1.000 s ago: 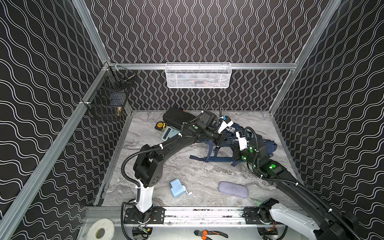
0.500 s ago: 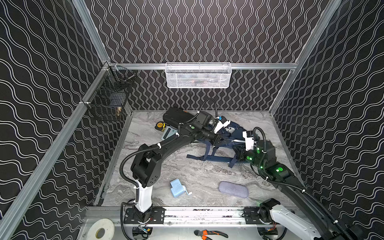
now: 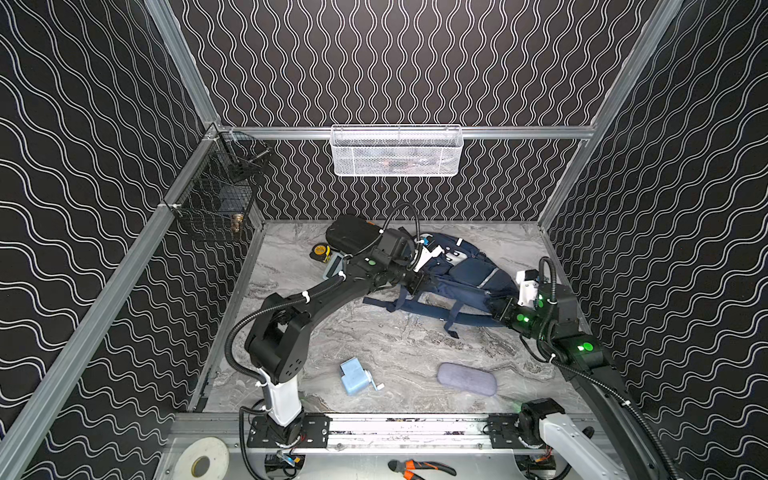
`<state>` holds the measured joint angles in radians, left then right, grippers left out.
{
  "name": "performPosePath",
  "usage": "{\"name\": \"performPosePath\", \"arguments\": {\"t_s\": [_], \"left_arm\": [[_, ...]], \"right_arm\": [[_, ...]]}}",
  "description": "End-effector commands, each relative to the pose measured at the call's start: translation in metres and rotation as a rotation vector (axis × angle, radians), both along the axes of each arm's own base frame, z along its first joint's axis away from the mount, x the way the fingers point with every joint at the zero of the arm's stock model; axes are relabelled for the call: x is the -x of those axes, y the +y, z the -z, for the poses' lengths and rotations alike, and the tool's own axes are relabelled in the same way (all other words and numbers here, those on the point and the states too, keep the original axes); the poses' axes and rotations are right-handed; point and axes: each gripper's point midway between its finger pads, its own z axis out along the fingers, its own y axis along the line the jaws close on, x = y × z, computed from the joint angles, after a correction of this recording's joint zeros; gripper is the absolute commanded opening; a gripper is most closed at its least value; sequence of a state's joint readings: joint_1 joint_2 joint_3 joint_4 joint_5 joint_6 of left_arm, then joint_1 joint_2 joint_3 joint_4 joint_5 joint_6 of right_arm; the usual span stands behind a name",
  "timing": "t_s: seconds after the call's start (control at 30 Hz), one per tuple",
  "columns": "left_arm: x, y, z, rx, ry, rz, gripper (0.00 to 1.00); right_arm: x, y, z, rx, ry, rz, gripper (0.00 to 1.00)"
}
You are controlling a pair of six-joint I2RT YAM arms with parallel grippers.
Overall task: Pack books, pencil case, and school supplies into a backpack
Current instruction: Zip the student bag at the center of the table.
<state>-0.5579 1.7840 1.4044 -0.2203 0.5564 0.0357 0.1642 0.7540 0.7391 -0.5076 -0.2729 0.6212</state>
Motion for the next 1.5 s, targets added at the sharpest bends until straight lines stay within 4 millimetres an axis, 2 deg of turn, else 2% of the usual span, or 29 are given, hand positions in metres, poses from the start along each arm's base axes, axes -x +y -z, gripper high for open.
{"name": "performPosePath", "arguments": {"t_s": [0.0,0.07,0.1,0.13,0.2,0.23,0.3,0.33,0.37,0.47,0.6,0.77,0.83,0.87,0.9,0.93,0.97,1.13,1.27,1.37,1.47], "left_arm": [[-0.032,0.033,-0.007,-0.082,-0.205,-0.149,0.00],[-0.028,0.039,-0.007,-0.104,-0.257,-0.140,0.00],[-0.023,0.039,-0.009,-0.107,-0.282,-0.110,0.00],[-0.018,0.036,-0.014,-0.101,-0.300,-0.074,0.09],[-0.010,0.032,-0.030,-0.073,-0.338,-0.033,0.44],[-0.002,0.027,-0.042,-0.053,-0.368,0.004,0.55],[0.015,0.015,-0.061,-0.016,-0.429,0.078,0.73],[0.025,0.007,-0.068,-0.009,-0.456,0.127,0.78],[0.037,-0.003,-0.071,-0.008,-0.473,0.180,0.79],[0.065,-0.032,-0.067,-0.024,-0.463,0.321,0.78],[0.092,-0.068,-0.035,-0.090,-0.419,0.435,0.74],[0.097,-0.087,-0.017,-0.084,-0.368,0.449,0.65],[0.095,-0.089,-0.013,-0.080,-0.361,0.440,0.55],[0.094,-0.089,-0.011,-0.084,-0.355,0.439,0.47],[0.093,-0.089,-0.010,-0.088,-0.353,0.438,0.35],[0.092,-0.090,-0.008,-0.096,-0.352,0.437,0.15],[0.090,-0.089,-0.007,-0.106,-0.355,0.430,0.02],[0.090,-0.074,-0.004,-0.166,-0.411,0.416,0.00],[0.065,-0.050,0.001,-0.211,-0.467,0.295,0.00],[0.049,-0.031,-0.006,-0.204,-0.489,0.233,0.00],[0.046,-0.014,-0.016,-0.189,-0.546,0.209,0.00]], "right_arm": [[0.012,-0.022,0.015,-0.011,0.120,0.119,0.00],[0.012,-0.018,0.010,-0.043,0.127,0.096,0.00],[0.011,-0.010,0.000,-0.072,0.108,0.050,0.00],[0.010,0.002,-0.010,-0.113,0.081,-0.011,0.00],[0.010,0.018,-0.028,-0.182,0.060,-0.099,0.00],[0.013,0.025,-0.034,-0.206,0.067,-0.136,0.00],[0.018,0.032,-0.042,-0.231,0.081,-0.186,0.00],[0.020,0.035,-0.044,-0.242,0.091,-0.204,0.00],[0.023,0.037,-0.045,-0.246,0.098,-0.218,0.00],[0.031,0.042,-0.047,-0.273,0.124,-0.251,0.00],[0.039,0.048,-0.048,-0.304,0.160,-0.285,0.00],[0.041,0.048,-0.049,-0.313,0.154,-0.288,0.00],[0.042,0.051,-0.048,-0.325,0.157,-0.308,0.00],[0.042,0.051,-0.048,-0.324,0.156,-0.314,0.00],[0.042,0.052,-0.047,-0.321,0.158,-0.318,0.00],[0.042,0.051,-0.048,-0.313,0.156,-0.317,0.00],[0.040,0.049,-0.049,-0.296,0.149,-0.307,0.00],[0.031,0.020,-0.044,-0.127,0.182,-0.162,0.00],[0.033,0.013,-0.047,-0.151,0.206,-0.101,0.00],[0.034,0.004,-0.049,-0.198,0.203,-0.030,0.00],[0.032,-0.006,-0.047,-0.235,0.207,0.034,0.00]]}}
